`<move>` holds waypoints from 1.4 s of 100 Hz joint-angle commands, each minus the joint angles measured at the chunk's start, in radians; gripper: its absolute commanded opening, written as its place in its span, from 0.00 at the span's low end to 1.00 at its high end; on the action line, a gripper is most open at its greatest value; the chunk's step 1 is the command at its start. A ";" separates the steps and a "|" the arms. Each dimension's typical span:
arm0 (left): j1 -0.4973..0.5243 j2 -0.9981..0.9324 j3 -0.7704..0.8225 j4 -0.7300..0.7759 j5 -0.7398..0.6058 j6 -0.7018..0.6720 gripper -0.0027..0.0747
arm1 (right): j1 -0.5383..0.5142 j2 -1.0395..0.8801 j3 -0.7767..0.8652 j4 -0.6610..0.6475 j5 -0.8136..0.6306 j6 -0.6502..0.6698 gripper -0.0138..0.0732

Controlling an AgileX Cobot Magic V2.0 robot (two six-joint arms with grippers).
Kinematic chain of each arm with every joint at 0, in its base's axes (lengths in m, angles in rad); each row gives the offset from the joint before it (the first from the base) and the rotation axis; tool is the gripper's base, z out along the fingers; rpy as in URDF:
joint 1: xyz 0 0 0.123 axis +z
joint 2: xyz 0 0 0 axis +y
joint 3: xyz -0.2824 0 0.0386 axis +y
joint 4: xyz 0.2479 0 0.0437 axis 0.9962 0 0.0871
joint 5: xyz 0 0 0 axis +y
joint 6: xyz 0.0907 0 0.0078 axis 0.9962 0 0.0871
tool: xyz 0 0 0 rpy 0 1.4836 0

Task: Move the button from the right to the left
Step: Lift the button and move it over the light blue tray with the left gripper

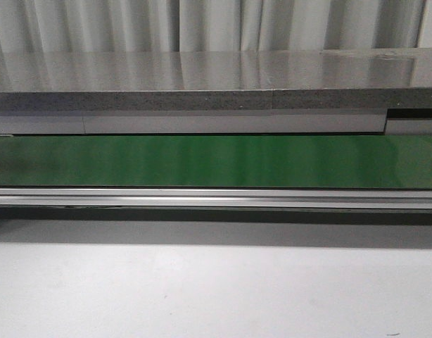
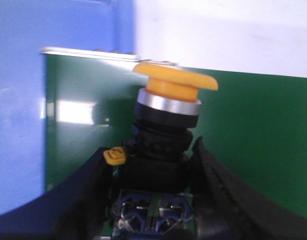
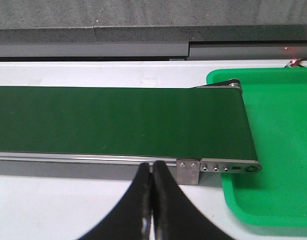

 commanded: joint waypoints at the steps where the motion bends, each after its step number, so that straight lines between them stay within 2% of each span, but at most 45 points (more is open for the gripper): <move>1: 0.069 -0.050 -0.035 0.023 -0.008 0.011 0.33 | -0.003 0.010 -0.026 -0.001 -0.079 -0.005 0.08; 19: 0.216 -0.046 -0.035 0.045 -0.041 0.046 0.33 | -0.003 0.010 -0.026 -0.001 -0.079 -0.005 0.08; 34: 0.283 -0.018 -0.031 0.045 -0.044 0.069 0.33 | -0.003 0.010 -0.026 -0.001 -0.068 -0.005 0.08; 45: 0.288 0.012 -0.031 0.049 -0.053 0.128 0.33 | -0.003 0.010 -0.026 -0.001 -0.064 -0.005 0.08; 116: 0.288 0.256 -0.028 0.070 -0.139 0.128 0.34 | -0.003 0.010 -0.026 -0.001 -0.064 -0.005 0.08; 126: 0.288 0.256 -0.028 0.070 -0.142 0.146 0.42 | -0.003 0.010 -0.026 -0.002 -0.064 -0.005 0.08; 133: 0.288 0.256 -0.028 0.072 -0.142 0.146 0.55 | -0.003 0.010 -0.026 -0.002 -0.064 -0.005 0.08; 134: 0.288 0.256 -0.028 0.072 -0.142 0.146 0.59 | -0.003 0.010 -0.026 -0.002 -0.064 -0.005 0.08; 140: 0.288 0.256 -0.028 0.081 -0.142 0.146 0.68 | -0.003 0.010 -0.026 -0.002 -0.063 -0.005 0.08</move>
